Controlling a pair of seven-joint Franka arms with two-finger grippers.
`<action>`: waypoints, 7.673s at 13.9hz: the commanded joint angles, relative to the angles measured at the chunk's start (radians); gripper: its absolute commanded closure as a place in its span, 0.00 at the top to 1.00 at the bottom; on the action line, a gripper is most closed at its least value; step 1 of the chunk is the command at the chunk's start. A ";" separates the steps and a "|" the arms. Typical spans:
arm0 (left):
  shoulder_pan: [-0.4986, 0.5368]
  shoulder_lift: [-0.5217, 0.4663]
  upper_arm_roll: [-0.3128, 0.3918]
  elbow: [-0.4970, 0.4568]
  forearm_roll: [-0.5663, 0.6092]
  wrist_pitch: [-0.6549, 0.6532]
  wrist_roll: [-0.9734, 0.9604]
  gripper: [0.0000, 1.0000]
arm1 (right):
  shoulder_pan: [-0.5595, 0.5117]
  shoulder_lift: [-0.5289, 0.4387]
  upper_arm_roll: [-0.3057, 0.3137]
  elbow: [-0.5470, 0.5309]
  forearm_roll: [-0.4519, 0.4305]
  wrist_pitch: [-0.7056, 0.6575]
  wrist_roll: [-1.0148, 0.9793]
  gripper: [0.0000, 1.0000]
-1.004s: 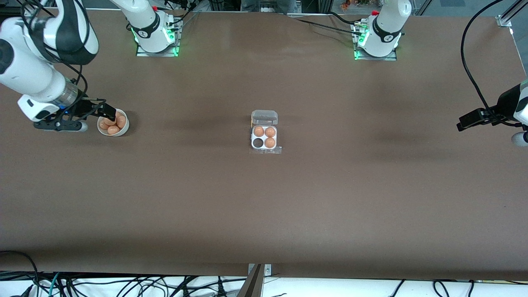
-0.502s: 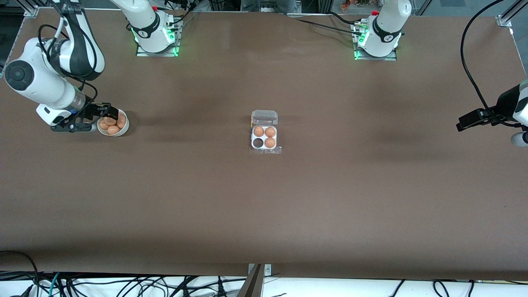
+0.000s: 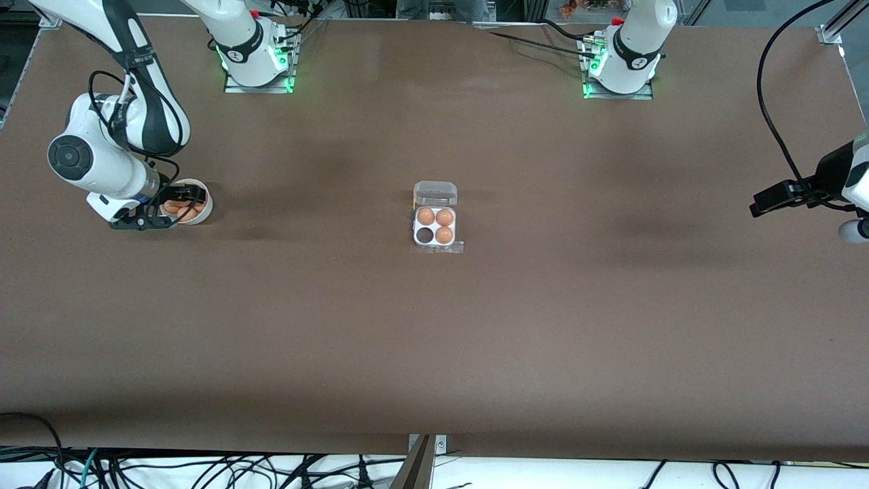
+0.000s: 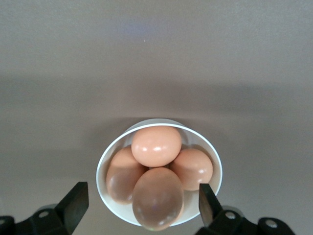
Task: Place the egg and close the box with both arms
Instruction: 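Lower the right gripper into the white bowl and grasp an egg, then carry the egg with the right gripper over the clear egg box, then release the egg into the box while the left gripper reaches the lid, then withdraw the right gripper to rest while the left gripper nears the lid, then push the clear lid shut over the eggs with the left gripper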
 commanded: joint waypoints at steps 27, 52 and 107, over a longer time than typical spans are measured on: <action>-0.001 0.012 -0.010 0.029 0.034 -0.014 0.012 1.00 | 0.091 0.058 0.013 0.330 -0.040 -0.362 0.061 0.17; -0.010 0.012 -0.016 0.028 0.032 -0.019 0.002 1.00 | 0.679 0.524 0.179 0.927 0.219 -0.166 1.162 0.17; -0.607 0.554 -0.301 0.175 -0.328 0.024 -0.832 0.08 | -0.054 -0.207 0.255 0.680 0.056 -0.726 0.162 1.00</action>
